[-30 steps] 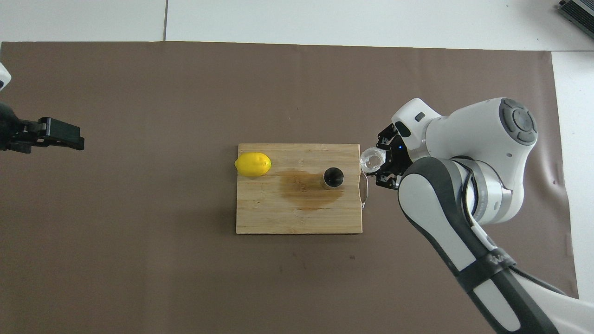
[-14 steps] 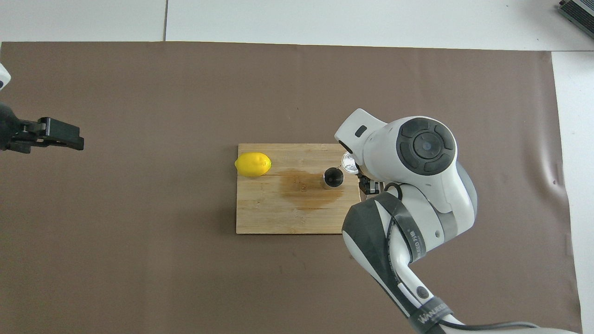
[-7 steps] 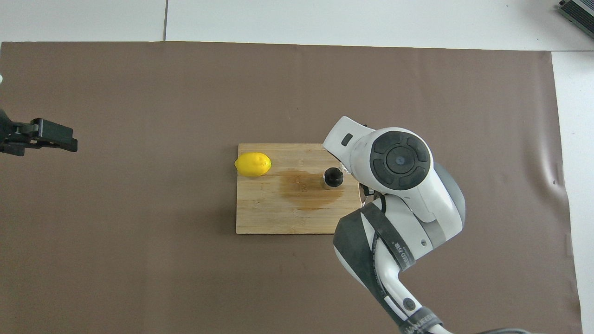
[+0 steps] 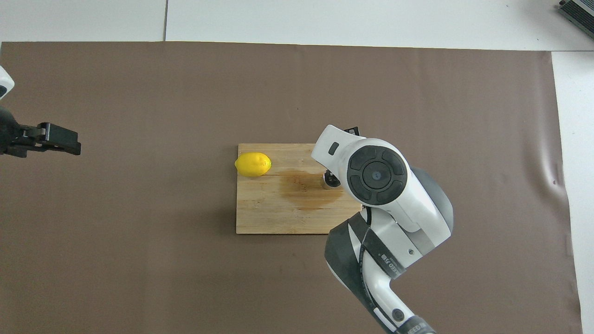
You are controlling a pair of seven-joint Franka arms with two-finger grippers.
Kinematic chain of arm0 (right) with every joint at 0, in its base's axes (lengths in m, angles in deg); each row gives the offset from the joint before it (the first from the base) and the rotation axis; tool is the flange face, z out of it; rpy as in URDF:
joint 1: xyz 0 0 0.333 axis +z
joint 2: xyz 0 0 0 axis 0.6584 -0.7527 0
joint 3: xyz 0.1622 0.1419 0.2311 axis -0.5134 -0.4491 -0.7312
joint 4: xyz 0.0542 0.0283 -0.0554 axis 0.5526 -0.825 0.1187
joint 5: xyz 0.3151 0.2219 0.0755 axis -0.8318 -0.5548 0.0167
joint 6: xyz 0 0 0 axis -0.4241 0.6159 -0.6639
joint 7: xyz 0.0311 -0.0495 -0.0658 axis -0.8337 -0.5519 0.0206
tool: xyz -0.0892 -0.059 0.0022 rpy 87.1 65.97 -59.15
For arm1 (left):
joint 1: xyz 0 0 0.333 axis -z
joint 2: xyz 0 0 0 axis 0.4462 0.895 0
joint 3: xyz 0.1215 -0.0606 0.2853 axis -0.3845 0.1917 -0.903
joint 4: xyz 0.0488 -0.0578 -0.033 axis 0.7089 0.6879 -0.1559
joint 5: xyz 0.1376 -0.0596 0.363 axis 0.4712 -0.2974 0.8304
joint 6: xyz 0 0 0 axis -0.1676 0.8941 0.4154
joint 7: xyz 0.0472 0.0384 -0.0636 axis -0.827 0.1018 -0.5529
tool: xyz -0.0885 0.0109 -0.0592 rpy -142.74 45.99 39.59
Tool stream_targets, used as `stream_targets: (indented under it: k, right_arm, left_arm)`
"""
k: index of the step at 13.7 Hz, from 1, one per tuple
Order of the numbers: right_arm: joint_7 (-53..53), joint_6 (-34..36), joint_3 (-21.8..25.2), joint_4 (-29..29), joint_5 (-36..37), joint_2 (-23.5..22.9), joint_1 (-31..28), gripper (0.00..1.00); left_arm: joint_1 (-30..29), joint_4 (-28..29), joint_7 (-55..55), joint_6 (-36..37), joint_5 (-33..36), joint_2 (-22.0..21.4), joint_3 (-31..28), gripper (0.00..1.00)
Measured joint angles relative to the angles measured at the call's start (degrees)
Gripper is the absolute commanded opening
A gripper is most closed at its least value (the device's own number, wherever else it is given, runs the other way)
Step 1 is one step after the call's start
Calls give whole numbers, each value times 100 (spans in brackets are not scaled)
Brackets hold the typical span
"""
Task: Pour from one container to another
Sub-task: 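Tilt the white cup with the right gripper over the steel cup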
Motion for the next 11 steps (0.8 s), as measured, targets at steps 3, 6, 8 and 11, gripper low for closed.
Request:
stream_targets:
  k: [3,6,8,11]
  right_arm:
    - [0,-7,0,-47,178,4,70,0]
    - [6,-43,-1,-110,414,18,104,0]
    - [7,-47,-1,-150,511,42,106,0]
    - [12,-47,-2,-200,701,74,165,0]
  left_arm:
    - [82,0,0,0,2,-9,-123,100]
    - [264,0,2,0,2,-14,-423,100]
    - [264,0,4,0,2,-15,-452,100]
    - [187,0,4,0,4,-17,-373,100]
